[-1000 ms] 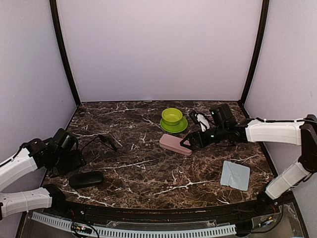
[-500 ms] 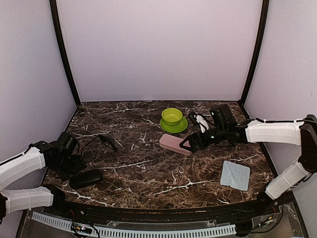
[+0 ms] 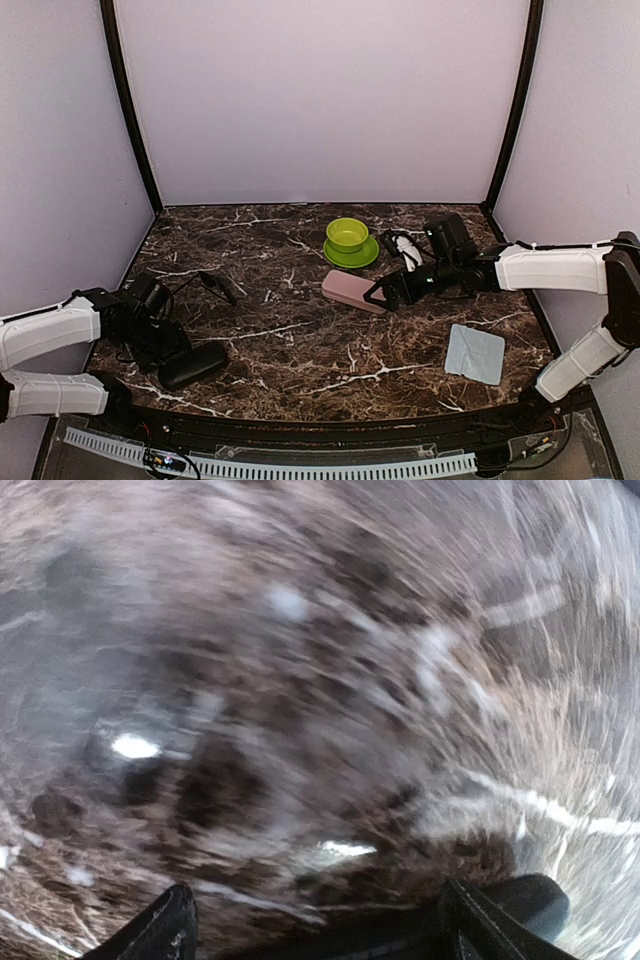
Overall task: Organize the sunglasses
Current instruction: Move the sunglasses case to the corner of the board, then pick up the sunglasses case from the corner of the board.
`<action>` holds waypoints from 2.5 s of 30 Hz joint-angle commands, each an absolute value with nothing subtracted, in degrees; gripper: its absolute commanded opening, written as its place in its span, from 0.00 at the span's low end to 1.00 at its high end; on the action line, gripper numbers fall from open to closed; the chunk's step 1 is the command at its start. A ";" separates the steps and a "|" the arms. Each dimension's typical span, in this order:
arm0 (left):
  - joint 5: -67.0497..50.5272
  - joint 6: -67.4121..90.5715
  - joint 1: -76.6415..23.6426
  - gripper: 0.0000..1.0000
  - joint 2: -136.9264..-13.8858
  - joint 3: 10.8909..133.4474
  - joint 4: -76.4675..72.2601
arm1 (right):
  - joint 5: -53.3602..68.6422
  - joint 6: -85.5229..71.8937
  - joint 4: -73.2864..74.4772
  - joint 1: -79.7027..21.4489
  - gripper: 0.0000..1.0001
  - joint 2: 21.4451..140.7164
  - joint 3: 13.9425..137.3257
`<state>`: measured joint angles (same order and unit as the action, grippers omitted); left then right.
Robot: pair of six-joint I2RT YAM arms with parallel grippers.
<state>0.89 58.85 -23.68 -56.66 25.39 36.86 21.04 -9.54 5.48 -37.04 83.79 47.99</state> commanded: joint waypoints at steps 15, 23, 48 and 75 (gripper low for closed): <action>-6.14 57.47 -47.44 0.86 -83.26 44.17 27.33 | 19.90 -13.98 4.97 -38.19 1.00 82.24 48.32; -3.50 40.60 -49.22 0.90 -84.94 53.82 36.65 | 18.01 -15.77 5.13 -40.80 1.00 82.64 49.16; -9.02 47.12 -27.68 0.94 -54.56 30.91 31.67 | 19.01 -6.07 -1.58 -67.43 1.00 109.75 68.08; -19.26 33.22 -13.96 0.95 -60.38 37.11 25.05 | 9.00 13.80 11.19 -74.93 0.49 126.68 90.34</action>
<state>-18.46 36.82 -14.24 -59.35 34.20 25.85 10.33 12.60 12.49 -74.39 130.61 93.65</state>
